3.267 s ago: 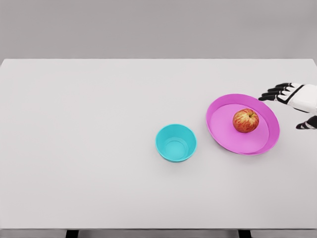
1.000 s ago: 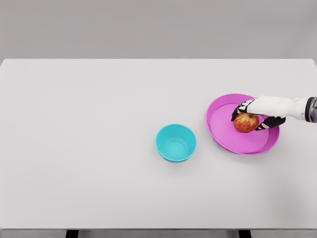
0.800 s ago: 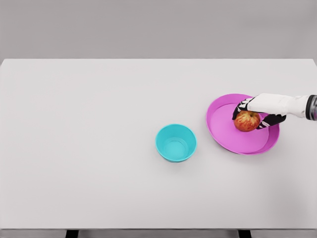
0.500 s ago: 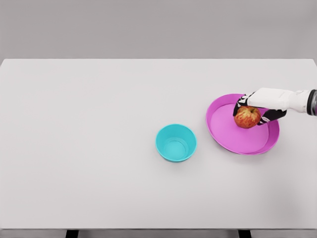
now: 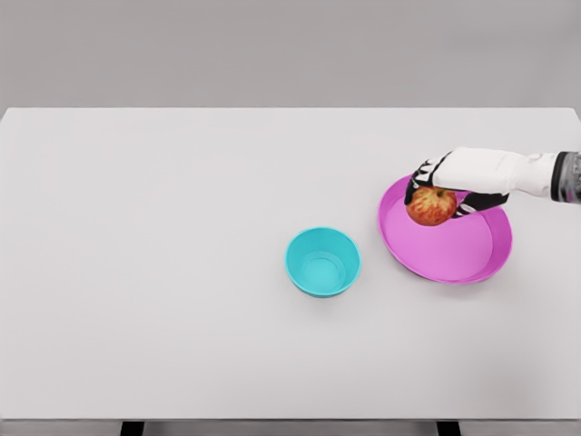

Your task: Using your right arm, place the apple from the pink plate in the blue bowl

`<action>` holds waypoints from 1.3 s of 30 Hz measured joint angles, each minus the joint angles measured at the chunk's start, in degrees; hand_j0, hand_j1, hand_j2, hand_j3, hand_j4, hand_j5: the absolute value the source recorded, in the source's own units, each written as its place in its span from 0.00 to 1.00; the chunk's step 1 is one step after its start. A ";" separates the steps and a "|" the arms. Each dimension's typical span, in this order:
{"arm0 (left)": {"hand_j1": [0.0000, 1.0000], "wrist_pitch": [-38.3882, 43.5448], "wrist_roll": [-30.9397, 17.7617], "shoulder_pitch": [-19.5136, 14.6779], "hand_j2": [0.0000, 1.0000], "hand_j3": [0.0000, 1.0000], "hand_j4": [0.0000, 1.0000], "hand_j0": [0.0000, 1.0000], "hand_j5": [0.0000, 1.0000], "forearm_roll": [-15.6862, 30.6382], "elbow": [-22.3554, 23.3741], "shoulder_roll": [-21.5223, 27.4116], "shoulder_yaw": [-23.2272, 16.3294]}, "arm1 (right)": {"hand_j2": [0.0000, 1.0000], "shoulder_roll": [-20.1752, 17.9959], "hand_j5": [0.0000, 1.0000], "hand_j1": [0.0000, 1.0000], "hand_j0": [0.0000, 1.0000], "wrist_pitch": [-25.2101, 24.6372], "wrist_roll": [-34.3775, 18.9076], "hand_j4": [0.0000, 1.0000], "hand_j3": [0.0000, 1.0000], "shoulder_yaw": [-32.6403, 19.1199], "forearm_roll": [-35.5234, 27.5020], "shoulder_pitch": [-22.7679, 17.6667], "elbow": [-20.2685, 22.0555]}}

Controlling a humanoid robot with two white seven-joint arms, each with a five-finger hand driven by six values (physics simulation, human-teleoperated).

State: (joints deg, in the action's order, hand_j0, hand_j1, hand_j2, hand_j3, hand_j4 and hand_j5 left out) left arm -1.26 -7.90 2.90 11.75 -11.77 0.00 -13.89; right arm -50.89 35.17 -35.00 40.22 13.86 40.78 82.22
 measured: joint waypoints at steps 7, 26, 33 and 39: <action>1.00 -0.02 0.00 0.00 1.00 1.00 1.00 1.00 1.00 0.00 0.00 0.00 0.01 | 0.57 0.09 0.57 0.57 0.57 0.01 -0.01 0.57 0.57 0.00 -0.06 -0.09 6.53; 1.00 -0.01 0.00 0.00 1.00 1.00 1.00 1.00 1.00 0.00 0.00 0.00 0.01 | 0.57 3.27 0.57 0.57 0.57 0.00 0.00 0.57 0.57 1.30 -0.06 -0.18 14.97; 1.00 0.00 0.00 0.00 1.00 1.00 1.00 1.00 1.00 0.00 0.00 0.00 0.00 | 0.57 5.76 0.57 0.57 0.57 0.01 -0.01 0.57 0.57 3.67 0.05 0.00 15.43; 1.00 -0.02 0.00 0.00 1.00 1.00 1.00 1.00 1.00 0.00 0.00 0.00 0.00 | 0.57 7.78 0.57 0.57 0.57 0.00 0.00 0.57 0.57 4.69 0.39 0.09 15.33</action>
State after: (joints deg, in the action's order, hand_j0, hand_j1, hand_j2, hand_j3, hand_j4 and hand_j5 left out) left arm -1.27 -7.90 2.90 11.75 -11.77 0.00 -13.88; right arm -43.11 35.18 -35.00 44.92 14.25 40.87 97.54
